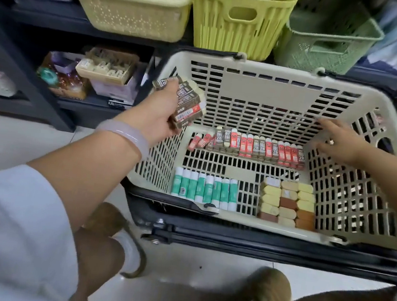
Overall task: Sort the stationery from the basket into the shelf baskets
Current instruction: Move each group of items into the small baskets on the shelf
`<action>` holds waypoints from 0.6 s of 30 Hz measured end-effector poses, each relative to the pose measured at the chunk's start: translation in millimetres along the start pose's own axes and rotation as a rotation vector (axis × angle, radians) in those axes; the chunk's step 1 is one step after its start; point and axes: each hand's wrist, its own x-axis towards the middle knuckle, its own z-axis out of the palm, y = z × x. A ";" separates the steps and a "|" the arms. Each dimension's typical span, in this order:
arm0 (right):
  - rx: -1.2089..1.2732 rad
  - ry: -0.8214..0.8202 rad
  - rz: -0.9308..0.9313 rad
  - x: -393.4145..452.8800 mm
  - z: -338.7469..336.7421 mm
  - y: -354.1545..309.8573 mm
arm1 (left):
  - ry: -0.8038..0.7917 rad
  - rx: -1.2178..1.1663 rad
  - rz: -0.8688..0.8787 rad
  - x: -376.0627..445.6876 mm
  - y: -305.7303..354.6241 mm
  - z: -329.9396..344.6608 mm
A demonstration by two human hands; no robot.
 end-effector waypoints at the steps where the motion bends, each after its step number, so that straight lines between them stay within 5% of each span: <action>1: -0.020 0.023 0.042 1.9 -0.9 -0.3 | -0.029 0.004 0.007 -2.1 1.0 5.5; 4: -0.003 0.096 0.027 -3.5 -4.2 -39.3 | -0.088 -0.020 0.037 -8.2 7.7 16.7; 10: 0.470 0.083 -0.438 -46.8 19.8 -209.3 | -0.099 -0.137 0.231 -13.9 30.1 2.9; 14: 0.791 0.021 -0.305 -44.9 31.0 -278.5 | -0.012 -0.234 0.272 6.9 41.6 -24.1; 18: 0.641 0.072 -0.288 -40.1 40.2 -279.1 | -0.004 -0.243 0.147 31.9 49.9 -29.1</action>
